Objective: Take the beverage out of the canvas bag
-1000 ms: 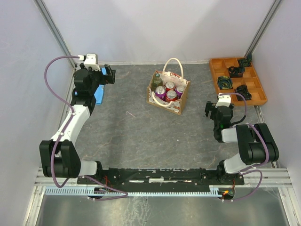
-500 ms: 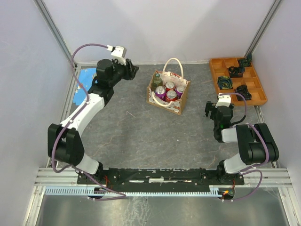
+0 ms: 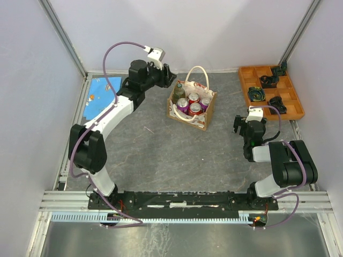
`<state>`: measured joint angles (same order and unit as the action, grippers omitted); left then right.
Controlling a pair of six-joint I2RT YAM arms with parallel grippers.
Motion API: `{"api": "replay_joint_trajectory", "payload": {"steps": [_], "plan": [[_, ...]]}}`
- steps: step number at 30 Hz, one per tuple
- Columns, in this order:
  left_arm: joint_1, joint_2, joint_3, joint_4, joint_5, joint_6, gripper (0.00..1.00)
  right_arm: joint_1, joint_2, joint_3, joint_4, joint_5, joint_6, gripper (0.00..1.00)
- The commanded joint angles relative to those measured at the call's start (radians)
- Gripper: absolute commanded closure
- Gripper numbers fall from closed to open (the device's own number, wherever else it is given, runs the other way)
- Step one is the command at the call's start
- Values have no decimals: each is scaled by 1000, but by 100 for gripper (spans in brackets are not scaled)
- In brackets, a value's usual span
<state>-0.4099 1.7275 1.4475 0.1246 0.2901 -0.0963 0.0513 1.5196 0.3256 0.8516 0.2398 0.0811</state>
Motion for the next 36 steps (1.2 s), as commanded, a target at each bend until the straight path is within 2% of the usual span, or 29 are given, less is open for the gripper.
{"api": "replay_joint_trajectory", "payload": {"steps": [1, 3, 11, 14, 17, 19, 21, 26, 32, 34, 36], "plan": [[-45, 48, 89, 9, 8, 26, 34, -2, -10, 32, 24, -7, -4, 1], [-69, 73, 102, 9, -12, 33, 31, -2, -10, 32, 24, -7, -4, 1], [-130, 135, 126, -19, -181, 79, 33, -2, -10, 31, 24, -7, -4, 1], [-135, 155, 138, -37, -199, 78, 33, -2, -10, 32, 24, -7, -3, 1], [-135, 193, 178, -73, -215, 60, 40, -2, -10, 32, 25, -7, -4, 1], [-135, 220, 207, -96, -223, 47, 52, -4, -10, 32, 25, -7, -4, 1], [-136, 248, 235, -118, -232, 43, 56, -2, -9, 31, 25, -7, -4, 1], [-136, 309, 321, -182, -256, 41, 54, -2, -10, 32, 25, -7, -3, 1], [-136, 334, 328, -198, -265, 28, 51, -2, -10, 32, 24, -7, -4, 1], [-136, 328, 317, -193, -278, 27, 47, -3, -11, 32, 24, -7, -4, 1], [-137, 320, 302, -184, -299, 32, 36, -2, -10, 32, 24, -7, -3, 1]]}}
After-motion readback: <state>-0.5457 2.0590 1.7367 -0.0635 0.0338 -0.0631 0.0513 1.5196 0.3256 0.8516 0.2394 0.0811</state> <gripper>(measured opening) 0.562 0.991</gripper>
